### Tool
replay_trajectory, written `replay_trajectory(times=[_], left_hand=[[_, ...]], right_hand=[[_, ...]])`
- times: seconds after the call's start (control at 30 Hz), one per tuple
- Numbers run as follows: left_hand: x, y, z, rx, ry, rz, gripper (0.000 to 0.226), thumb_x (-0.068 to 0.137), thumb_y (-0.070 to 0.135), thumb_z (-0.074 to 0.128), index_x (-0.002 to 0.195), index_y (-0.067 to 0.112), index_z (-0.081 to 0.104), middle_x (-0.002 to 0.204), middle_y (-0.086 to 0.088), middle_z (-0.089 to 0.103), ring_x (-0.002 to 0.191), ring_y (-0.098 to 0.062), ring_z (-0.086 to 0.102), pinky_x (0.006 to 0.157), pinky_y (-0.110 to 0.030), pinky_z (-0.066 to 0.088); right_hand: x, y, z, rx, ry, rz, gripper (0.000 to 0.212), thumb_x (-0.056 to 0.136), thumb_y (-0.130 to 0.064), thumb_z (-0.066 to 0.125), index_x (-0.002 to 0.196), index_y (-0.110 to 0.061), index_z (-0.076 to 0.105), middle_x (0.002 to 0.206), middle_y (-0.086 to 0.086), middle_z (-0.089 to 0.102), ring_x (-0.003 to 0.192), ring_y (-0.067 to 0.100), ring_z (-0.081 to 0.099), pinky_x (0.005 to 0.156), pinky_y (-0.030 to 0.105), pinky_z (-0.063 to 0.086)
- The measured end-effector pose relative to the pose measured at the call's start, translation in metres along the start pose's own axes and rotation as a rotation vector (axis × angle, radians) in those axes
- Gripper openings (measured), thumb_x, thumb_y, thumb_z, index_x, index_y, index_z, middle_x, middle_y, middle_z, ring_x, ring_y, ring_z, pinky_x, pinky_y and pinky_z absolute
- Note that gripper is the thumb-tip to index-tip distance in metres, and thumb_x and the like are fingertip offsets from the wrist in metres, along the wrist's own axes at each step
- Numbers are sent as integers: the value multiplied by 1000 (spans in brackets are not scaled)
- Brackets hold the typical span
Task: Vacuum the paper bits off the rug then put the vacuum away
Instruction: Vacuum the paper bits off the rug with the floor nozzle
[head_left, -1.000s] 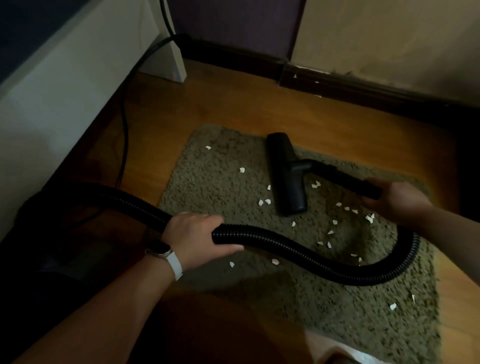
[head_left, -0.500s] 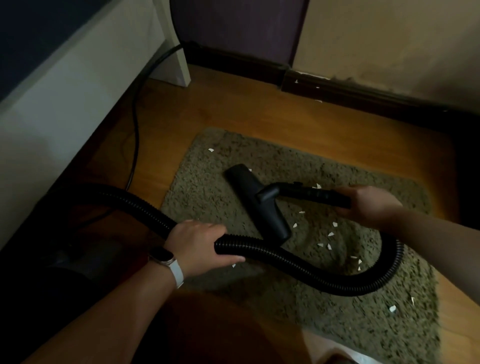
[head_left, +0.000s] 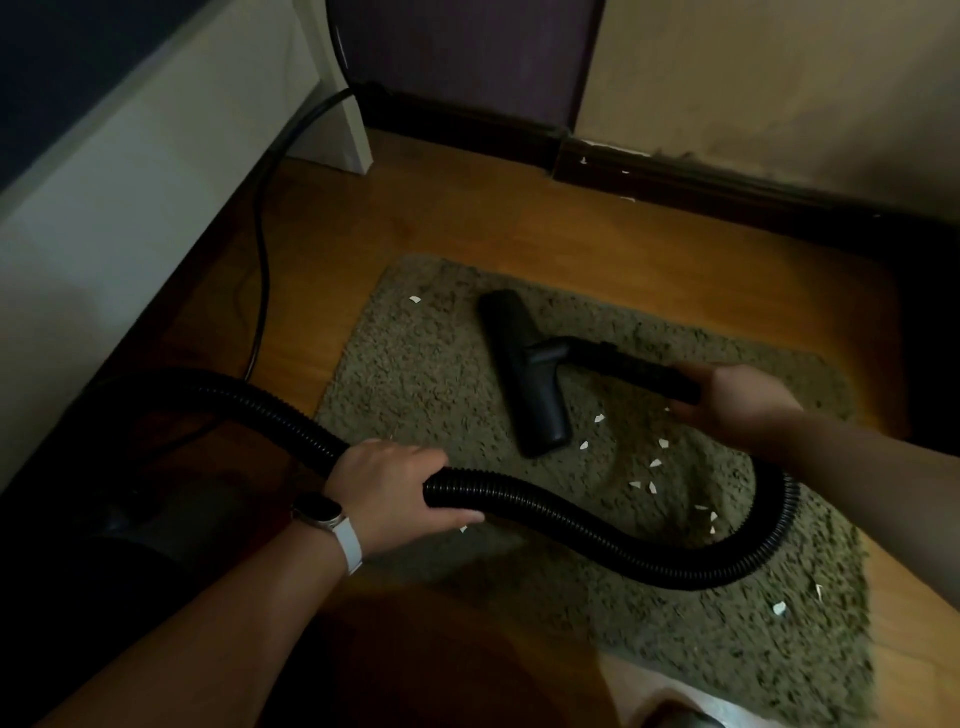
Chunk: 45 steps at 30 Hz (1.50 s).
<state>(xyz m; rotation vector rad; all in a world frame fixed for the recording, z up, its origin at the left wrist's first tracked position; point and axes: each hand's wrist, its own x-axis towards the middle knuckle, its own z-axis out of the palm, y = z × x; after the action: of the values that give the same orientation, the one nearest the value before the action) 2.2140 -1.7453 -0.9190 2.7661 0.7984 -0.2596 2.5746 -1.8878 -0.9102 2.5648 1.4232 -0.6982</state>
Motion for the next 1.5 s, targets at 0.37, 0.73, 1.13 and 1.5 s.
replay_trajectory(times=[0.37, 0.73, 1.13, 1.5], left_hand=[[-7, -2, -2, -7, -26, 13, 54, 72, 88, 37, 77, 35, 44, 69, 16, 49, 68, -7, 56, 70, -28, 46], [0, -7, 0, -34, -20, -17, 61, 70, 89, 33, 80, 32, 52, 68, 14, 53, 65, -3, 54, 63, -24, 40], [-8, -10, 4, -49, 46, 10, 58, 71, 88, 39, 77, 32, 53, 67, 18, 51, 64, -5, 56, 65, -25, 41], [-12, -19, 1, -77, 133, -39, 55, 71, 88, 42, 70, 34, 53, 58, 17, 48, 56, -3, 53, 59, -23, 32]], right_hand=[[17, -33, -5, -4, -21, -75, 45, 97, -36, 58, 140, -35, 47, 83, -9, 62, 61, 8, 61, 50, 25, 54], [37, -4, -1, 101, 64, 108, 34, 97, -40, 57, 130, -36, 52, 73, -3, 65, 54, 16, 63, 41, 23, 44], [62, -87, -6, -118, 46, -155, 43, 96, -40, 57, 137, -33, 48, 79, -8, 57, 63, 8, 55, 45, 23, 39], [82, -68, -17, 155, 61, -81, 29, 96, -35, 58, 125, -35, 54, 78, -3, 65, 61, 18, 64, 52, 35, 54]])
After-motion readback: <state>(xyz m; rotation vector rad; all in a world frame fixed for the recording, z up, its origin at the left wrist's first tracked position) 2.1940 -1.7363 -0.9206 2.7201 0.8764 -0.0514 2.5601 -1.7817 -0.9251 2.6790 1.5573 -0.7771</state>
